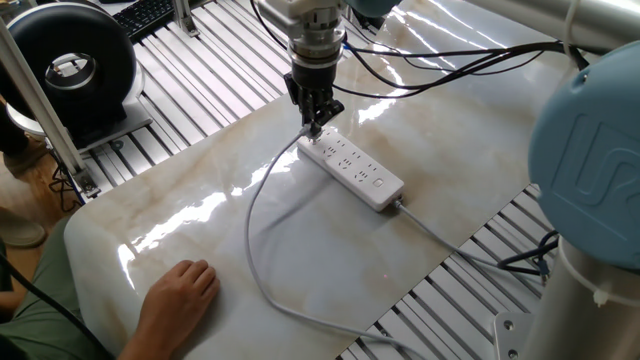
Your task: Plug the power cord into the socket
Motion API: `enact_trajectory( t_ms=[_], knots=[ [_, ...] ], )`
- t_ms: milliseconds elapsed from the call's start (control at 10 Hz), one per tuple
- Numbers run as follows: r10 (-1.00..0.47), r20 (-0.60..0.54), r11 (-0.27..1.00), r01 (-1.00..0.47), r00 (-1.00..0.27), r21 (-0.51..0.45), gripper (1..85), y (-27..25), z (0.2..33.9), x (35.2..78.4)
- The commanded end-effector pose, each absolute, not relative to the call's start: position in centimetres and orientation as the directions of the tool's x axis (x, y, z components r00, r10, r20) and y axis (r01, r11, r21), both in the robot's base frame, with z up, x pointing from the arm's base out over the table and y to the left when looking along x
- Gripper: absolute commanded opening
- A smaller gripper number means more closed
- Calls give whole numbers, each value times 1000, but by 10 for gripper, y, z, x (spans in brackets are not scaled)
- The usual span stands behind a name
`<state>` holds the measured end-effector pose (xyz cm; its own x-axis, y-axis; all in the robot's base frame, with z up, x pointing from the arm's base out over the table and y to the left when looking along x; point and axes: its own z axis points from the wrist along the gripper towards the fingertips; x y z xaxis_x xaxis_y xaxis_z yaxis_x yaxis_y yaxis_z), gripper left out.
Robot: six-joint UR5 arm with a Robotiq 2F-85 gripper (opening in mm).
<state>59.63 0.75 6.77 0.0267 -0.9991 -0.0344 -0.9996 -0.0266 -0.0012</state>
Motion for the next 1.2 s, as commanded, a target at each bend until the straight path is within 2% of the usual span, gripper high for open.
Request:
enact_trajectory(
  t_ms=[0, 1100],
  knots=[
    [-999, -42, -28, -1000, 28, -6, 10, 6, 68, 598],
    [-998, -49, -34, -999, 34, -13, 10, 4, 63, 599]
  ],
)
